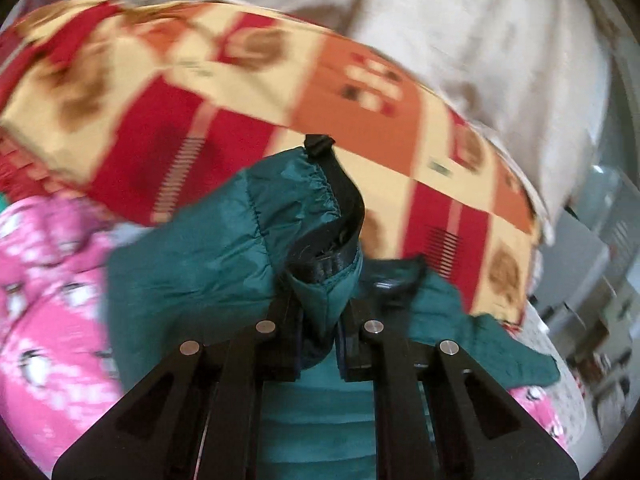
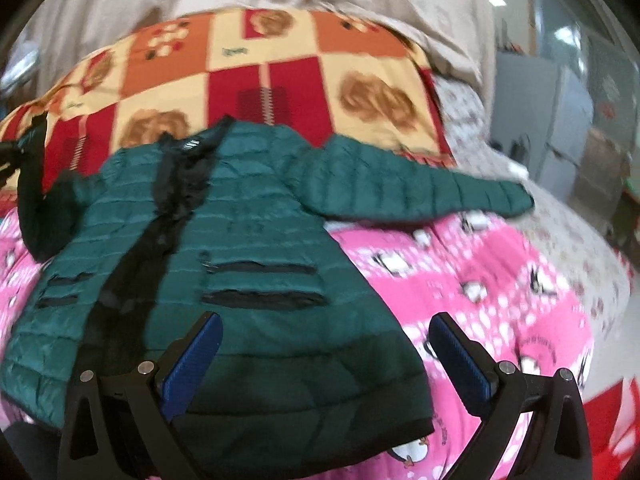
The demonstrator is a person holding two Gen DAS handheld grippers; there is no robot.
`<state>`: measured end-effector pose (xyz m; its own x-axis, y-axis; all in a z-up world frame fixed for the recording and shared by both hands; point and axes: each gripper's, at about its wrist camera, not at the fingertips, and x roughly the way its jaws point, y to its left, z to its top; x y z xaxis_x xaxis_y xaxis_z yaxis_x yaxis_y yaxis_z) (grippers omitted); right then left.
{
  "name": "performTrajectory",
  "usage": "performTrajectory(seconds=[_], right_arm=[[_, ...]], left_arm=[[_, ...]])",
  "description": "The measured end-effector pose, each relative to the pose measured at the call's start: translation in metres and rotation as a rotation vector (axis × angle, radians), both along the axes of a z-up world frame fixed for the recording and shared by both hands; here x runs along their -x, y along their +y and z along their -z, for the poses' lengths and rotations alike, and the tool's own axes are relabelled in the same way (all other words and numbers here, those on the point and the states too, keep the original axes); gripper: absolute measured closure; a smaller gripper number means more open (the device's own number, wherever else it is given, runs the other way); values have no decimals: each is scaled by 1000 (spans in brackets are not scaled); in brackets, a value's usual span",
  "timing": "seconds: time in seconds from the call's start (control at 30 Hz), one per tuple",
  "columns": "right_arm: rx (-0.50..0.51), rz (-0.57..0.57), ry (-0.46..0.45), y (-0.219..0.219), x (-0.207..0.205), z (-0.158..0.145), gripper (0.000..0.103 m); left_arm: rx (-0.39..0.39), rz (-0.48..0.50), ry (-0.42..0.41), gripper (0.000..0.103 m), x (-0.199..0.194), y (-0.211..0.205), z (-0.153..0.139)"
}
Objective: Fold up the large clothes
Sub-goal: 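Grasp the sleeve cuff with the left tool and lift it, then fold the held sleeve across the jacket body with the left tool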
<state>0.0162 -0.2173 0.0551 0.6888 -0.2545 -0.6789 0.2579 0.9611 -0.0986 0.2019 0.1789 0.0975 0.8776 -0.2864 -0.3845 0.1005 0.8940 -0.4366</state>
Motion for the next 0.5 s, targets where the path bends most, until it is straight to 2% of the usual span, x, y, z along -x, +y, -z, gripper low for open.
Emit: performTrajectory(seconds=[0.1, 0.3, 0.5], right_arm=[[17, 121, 44, -14, -4, 8, 1], [-71, 96, 33, -26, -2, 13, 1], [-144, 66, 20, -33, -8, 21, 1]], left_arm=[[-20, 87, -10, 92, -19, -57, -12], [32, 278, 14, 92, -55, -149, -12], [30, 463, 52, 92, -78, -230, 10]])
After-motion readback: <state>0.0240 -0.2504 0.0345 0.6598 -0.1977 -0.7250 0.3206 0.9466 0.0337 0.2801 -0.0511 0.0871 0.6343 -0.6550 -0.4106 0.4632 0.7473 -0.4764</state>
